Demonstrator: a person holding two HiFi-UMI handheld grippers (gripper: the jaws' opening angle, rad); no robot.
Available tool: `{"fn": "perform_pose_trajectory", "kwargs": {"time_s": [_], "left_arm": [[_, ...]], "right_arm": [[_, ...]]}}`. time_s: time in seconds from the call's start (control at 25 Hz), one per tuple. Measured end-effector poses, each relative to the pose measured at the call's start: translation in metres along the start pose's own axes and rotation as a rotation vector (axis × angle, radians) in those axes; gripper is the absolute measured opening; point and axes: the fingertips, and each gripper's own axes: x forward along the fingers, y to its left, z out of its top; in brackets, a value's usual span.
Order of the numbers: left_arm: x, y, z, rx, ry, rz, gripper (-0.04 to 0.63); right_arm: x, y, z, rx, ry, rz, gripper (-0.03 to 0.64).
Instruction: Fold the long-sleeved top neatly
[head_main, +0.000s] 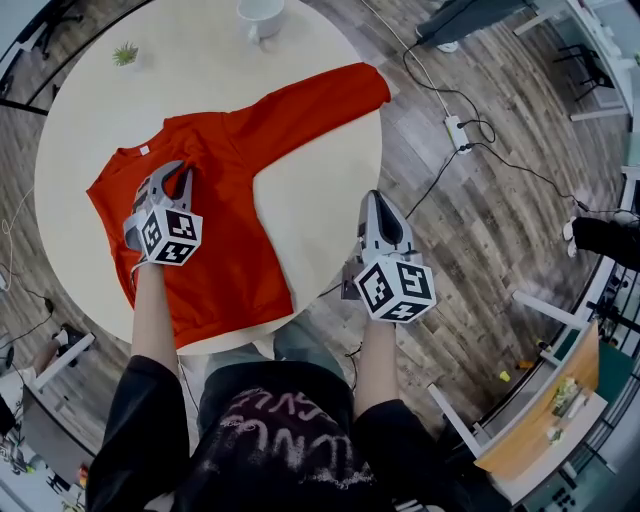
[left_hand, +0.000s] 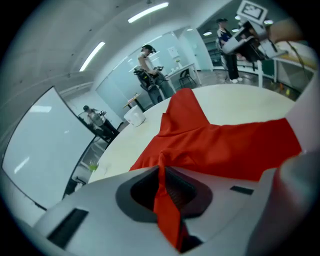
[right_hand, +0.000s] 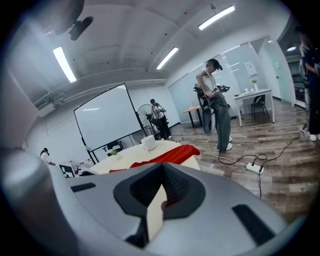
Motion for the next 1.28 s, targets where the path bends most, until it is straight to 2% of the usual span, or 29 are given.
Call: {"fn": "perform_pose_trajectory", "kwargs": {"time_s": [0.16, 0.28, 0.36, 0.44, 0.56, 0.72, 0.8, 0.88, 0.96, 1.12, 1.28], "left_arm": [[0.000, 0.002, 0.017, 0.231, 0.007, 0.030, 0.043], [0.001, 0.006, 0.038, 0.360, -0.011, 0.076, 0.044], [0.003, 0.002, 0.054, 0.424, -0.033, 0.091, 0.048], [0.007, -0.006, 0.065, 0.424, -0.054, 0.084, 0.067], [0.010, -0.018, 0.076, 0.358, -0.077, 0.068, 0.171], [0.012, -0.023, 0.081, 0.234, -0.093, 0.060, 0.172], [0.008, -0.019, 0.082, 0.103, -0.117, 0.058, 0.172], [0.001, -0.009, 0.082, -0.060, -0.150, 0.061, 0.172], [-0.007, 0.001, 0.084, -0.181, -0.181, 0.072, 0.168], [-0.026, 0.015, 0.090, -0.317, -0.236, 0.086, 0.142], [-0.048, 0.024, 0.080, -0.487, -0.274, 0.107, 0.093]], "right_arm": [[-0.006, -0.005, 0.002, 0.012, -0.011, -0.008, 0.005], [-0.013, -0.014, 0.002, 0.026, -0.018, -0.023, 0.005], [-0.019, -0.021, 0.002, 0.035, -0.022, -0.038, 0.005], [-0.025, -0.030, 0.002, 0.046, -0.025, -0.055, 0.005], [-0.034, -0.043, 0.001, 0.061, -0.027, -0.075, 0.005], [-0.040, -0.057, 0.001, 0.072, -0.031, -0.086, 0.005], [-0.041, -0.059, 0.000, 0.074, -0.033, -0.083, 0.005], [-0.041, -0.059, 0.001, 0.074, -0.035, -0.075, 0.005], [-0.038, -0.057, 0.005, 0.071, -0.039, -0.063, 0.005], [-0.033, -0.048, 0.014, 0.061, -0.047, -0.030, 0.005], [-0.029, -0.031, 0.021, 0.042, -0.051, 0.005, 0.005]]}}
